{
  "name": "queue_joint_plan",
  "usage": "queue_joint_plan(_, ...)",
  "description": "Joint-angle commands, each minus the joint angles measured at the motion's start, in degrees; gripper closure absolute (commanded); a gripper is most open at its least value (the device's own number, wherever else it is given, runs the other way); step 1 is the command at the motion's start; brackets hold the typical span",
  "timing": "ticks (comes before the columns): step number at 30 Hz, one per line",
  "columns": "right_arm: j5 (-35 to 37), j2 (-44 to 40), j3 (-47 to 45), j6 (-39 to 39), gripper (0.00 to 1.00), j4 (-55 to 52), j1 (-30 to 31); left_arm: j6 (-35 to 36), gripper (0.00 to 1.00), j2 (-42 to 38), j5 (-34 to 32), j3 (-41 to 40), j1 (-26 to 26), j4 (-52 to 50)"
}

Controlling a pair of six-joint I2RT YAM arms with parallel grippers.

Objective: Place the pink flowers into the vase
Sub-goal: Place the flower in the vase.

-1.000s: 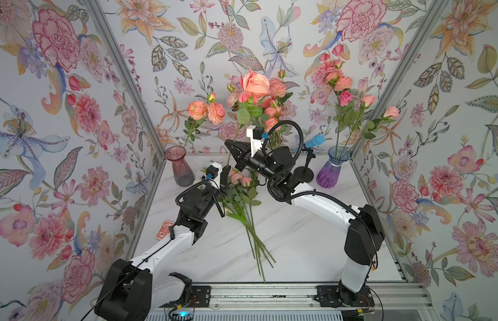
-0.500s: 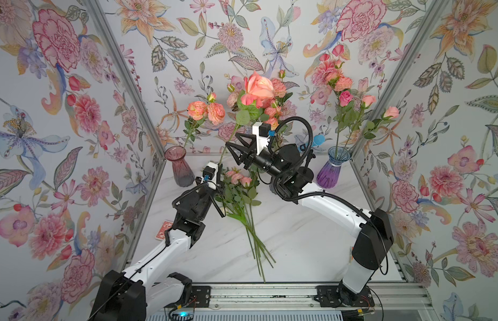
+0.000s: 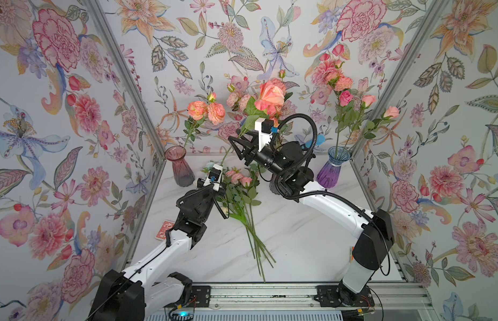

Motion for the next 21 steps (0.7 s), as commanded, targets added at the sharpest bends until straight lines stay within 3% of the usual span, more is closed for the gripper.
queue_joint_plan(1,2.38,0.09,1.44,0.21,0.79,2.12,-0.06,1.88,1.0,-1.3,-2.41,-1.24,-0.6,-0.46)
queue_joint_plan(3,2.81,0.06,0.8,0.26,0.91,2.96,-0.07,2.12,1.0,-1.22,-3.47,-1.17,-0.77,-1.2)
queue_joint_plan(7,3.84,0.28,0.14,0.01,1.0,3.81,-0.03,1.18,1.0,0.1,-11.12,0.36,-0.74,-3.86)
queue_joint_plan(8,4.33,0.49,-0.18,-0.28,1.0,4.3,0.03,1.0,0.91,0.31,-13.01,0.94,-0.74,-4.7)
queue_joint_plan(9,5.02,0.75,-0.94,-0.27,1.0,5.56,0.0,0.98,0.63,0.4,-15.45,1.52,-0.74,-5.62)
queue_joint_plan(10,5.84,1.14,-2.1,-0.22,1.0,7.65,0.03,0.14,0.27,0.25,-17.31,1.94,-0.74,-6.31)
queue_joint_plan(11,6.56,1.5,-3.21,-0.18,1.0,9.92,0.0,-1.0,0.03,-0.06,-18.24,2.0,-0.72,-6.78)
queue_joint_plan(15,10.1,4.71,-6.96,-0.94,1.0,19.97,0.13,-4.22,0.0,-1.77,-21.86,2.24,-0.47,-11.92)
queue_joint_plan(21,14.94,12.26,-6.7,-1.82,1.0,35.79,1.61,-15.01,0.0,-6.56,-24.75,0.32,2.41,-21.42)
